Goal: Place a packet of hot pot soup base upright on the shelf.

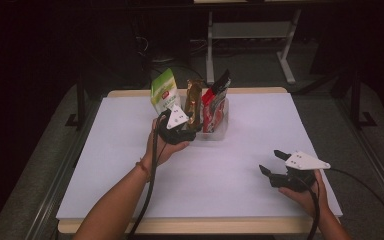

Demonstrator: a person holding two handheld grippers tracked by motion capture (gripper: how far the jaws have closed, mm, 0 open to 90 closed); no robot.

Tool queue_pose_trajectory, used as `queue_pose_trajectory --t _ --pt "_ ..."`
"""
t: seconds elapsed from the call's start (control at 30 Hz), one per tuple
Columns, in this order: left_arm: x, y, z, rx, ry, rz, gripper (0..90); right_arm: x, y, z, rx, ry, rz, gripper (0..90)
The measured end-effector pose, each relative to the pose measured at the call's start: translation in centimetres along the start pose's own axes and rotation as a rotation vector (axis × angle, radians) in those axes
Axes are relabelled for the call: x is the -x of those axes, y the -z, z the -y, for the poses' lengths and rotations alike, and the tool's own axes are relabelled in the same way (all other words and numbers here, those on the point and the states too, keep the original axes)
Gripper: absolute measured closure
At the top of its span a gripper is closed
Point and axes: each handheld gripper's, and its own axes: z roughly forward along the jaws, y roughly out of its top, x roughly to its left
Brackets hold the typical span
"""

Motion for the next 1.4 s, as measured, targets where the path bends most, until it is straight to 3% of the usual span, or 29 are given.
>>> queue_pose_trajectory --t 0.13,0.33,0.67,1.1,1.17,1.4 --pt "-0.2 0.9 0.4 -0.008 0.003 0.008 42.3 0.1 0.1 0.0 0.002 -0.001 0.0 27.6" --pt "-0.7 2.5 1.1 -0.04 -0.034 -0.004 39.2 0.0 0.1 0.0 0.005 -0.002 0.0 27.6" --pt "-1.7 6.0 3.3 -0.07 -0.025 -0.012 33.6 -0.2 -0.1 0.0 -0.005 0.0 0.0 27.1" --pt "-2.3 10.3 6.9 -0.128 -0.049 -0.021 26.8 -0.8 -0.3 -0.2 -0.035 0.059 0.028 25.9" --pt "-2.4 11.0 7.3 -0.129 -0.041 -0.006 26.1 -0.9 -0.2 -0.3 -0.036 0.069 0.031 25.8" --pt "-2.4 13.3 8.4 -0.138 -0.07 -0.028 25.5 -1.4 -0.1 -0.5 -0.045 0.094 0.04 25.4"
